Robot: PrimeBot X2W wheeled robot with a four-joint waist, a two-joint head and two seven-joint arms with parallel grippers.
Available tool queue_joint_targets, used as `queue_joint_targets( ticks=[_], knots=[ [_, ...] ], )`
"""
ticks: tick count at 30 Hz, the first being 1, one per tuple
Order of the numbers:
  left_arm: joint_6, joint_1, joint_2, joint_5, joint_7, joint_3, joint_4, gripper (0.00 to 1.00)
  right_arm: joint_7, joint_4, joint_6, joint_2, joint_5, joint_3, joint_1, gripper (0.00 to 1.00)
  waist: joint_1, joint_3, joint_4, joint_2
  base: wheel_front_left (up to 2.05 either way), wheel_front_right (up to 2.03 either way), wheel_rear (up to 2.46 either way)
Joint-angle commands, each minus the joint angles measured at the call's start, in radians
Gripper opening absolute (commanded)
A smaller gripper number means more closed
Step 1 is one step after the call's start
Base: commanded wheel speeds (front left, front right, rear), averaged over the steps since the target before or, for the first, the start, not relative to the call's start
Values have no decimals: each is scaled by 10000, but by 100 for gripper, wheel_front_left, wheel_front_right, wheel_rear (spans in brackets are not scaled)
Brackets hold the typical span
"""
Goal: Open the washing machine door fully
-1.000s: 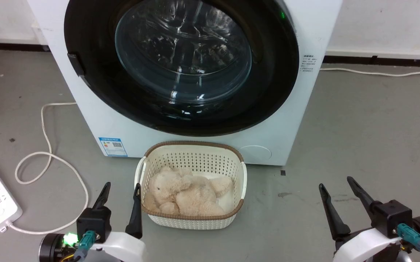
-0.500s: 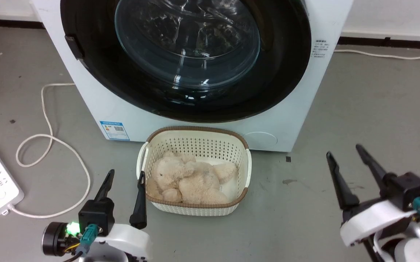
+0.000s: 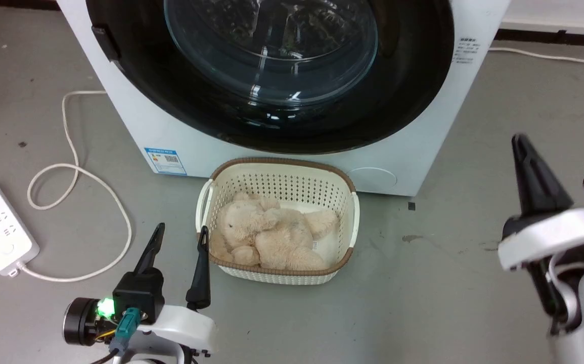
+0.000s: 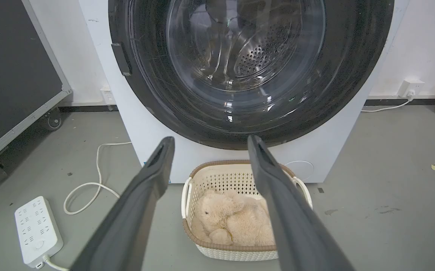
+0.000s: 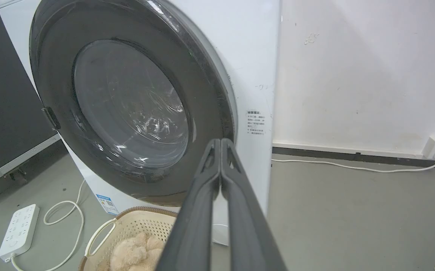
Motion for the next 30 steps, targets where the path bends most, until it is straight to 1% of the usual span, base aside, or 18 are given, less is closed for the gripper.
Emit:
queue_joint_targets(
  ticks=[1, 4, 5, 13, 21, 22, 23, 24, 27, 28, 30],
  knots=[
    [61, -245, 0, -93, -138, -42, -58, 100, 48, 139, -2, -197, 143, 21, -460, 0, -1, 94, 39, 0, 0, 0, 0],
    [76, -314, 0, -90, -201, -102, -72, 100, 162, 488, -2, -314, 417, 107, -894, 0, -1, 221, 102, 0, 0, 0, 0],
    [94, -380, 7, -92, -263, -129, -113, 100, 275, 877, -2, -339, 832, 47, -1379, 0, -1, 343, 163, 0, 0, 0, 0],
    [140, -545, 20, -103, -430, -211, -232, 100, 674, 1954, -3, -338, 2065, -302, -2779, 0, -1, 757, 325, 0, 0, 0, 0],
    [176, -748, 26, -107, -597, -331, -340, 100, 1419, 3133, -4, -320, 3428, -731, -4226, 0, -1, 1254, 503, 0, 0, 0, 0],
    [176, -748, 26, -107, -597, -331, -340, 100, 1419, 3133, -4, -320, 3428, -731, -4226, 0, -1, 1254, 503, 0, 0, 0, 0],
    [186, -797, 26, -107, -639, -373, -363, 100, 1595, 3391, -4, -353, 3712, -807, -4576, 0, -1, 1375, 554, 0, 0, 0, 0],
    [186, -797, 26, -107, -639, -373, -363, 100, 1595, 3391, -4, -353, 3712, -807, -4576, 0, -1, 1375, 554, 0, 0, 0, 0],
    [198, -866, 26, -125, -702, -412, -384, 100, 1898, 3867, -4, -413, 4132, -976, -5104, 0, -1, 1547, 629, 0, 0, 0, 0],
    [205, -915, 25, -143, -744, -457, -384, 100, 2125, 4207, -4, -494, 4368, -1075, -5434, 0, -1, 1658, 700, 0, 0, 0, 0],
    [207, -946, 24, -155, -765, -498, -380, 100, 2273, 4379, -4, -542, 4499, -1129, -5596, 0, -1, 1709, 754, 0, 0, 0, 0]
  ],
)
